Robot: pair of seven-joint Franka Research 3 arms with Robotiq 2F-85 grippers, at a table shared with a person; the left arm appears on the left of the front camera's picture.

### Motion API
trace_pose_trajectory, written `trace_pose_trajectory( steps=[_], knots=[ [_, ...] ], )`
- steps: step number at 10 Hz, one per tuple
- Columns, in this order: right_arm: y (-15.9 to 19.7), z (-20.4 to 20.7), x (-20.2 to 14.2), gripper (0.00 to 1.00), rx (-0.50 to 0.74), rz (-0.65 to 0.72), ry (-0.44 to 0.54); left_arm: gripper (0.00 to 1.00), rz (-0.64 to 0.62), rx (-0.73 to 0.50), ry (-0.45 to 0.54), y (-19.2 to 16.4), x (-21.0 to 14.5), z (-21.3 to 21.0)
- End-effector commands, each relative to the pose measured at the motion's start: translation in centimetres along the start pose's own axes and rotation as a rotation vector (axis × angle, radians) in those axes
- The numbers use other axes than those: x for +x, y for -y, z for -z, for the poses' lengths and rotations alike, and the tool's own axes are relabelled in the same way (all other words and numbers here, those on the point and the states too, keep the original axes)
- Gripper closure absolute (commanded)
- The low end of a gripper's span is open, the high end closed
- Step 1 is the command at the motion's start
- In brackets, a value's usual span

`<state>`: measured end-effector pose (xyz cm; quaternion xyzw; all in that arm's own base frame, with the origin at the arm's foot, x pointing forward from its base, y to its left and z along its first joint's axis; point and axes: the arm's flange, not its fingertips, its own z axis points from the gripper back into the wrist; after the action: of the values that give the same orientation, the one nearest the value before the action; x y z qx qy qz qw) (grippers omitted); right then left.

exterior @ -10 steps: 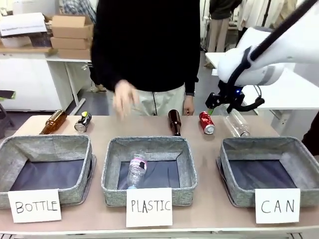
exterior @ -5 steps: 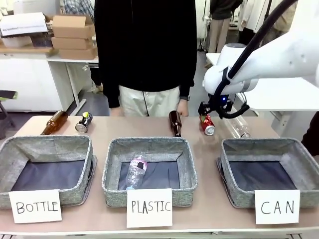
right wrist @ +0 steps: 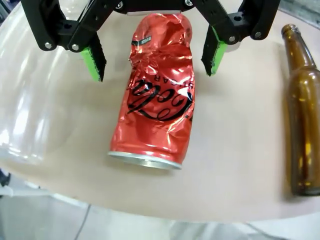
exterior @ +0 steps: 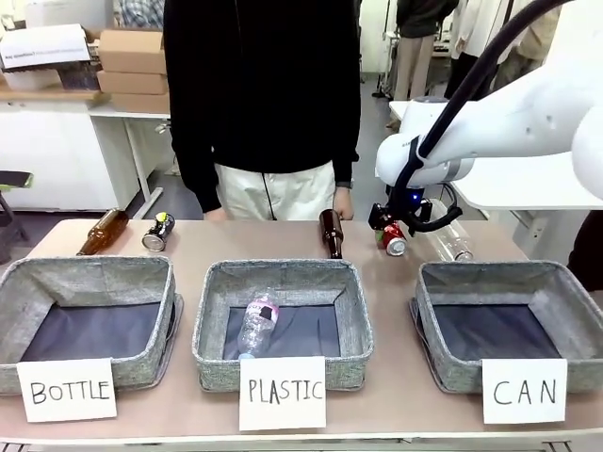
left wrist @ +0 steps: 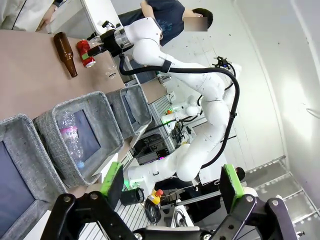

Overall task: Sort the can waste into the basket.
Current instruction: Pick up the can waste from the table and place it in the right Fabric basket.

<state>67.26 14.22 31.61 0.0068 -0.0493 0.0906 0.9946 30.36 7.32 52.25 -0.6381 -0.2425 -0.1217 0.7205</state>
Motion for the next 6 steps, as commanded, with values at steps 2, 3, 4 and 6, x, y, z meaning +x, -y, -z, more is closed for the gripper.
trace_pose_trajectory(
  steps=[2, 3, 4, 6],
  knots=[
    [-0.9, 0.1, 0.8, 0.11, -0.038, 0.036, -0.033, 0.00, 0.022, -0.018, 0.009, 0.1, 0.1, 0.1],
    [-0.9, 0.4, 0.8, 0.60, -0.011, 0.036, -0.056, 0.00, 0.022, -0.018, 0.009, 0.1, 0.1, 0.1],
    [-0.9, 0.6, 0.8, 0.70, -0.015, 0.043, -0.062, 0.00, 0.022, -0.018, 0.009, 0.1, 0.1, 0.1],
    [-0.7, 0.8, 0.7, 1.00, -0.022, 0.061, -0.069, 0.00, 0.022, -0.018, 0.009, 0.1, 0.1, 0.1]
  ],
)
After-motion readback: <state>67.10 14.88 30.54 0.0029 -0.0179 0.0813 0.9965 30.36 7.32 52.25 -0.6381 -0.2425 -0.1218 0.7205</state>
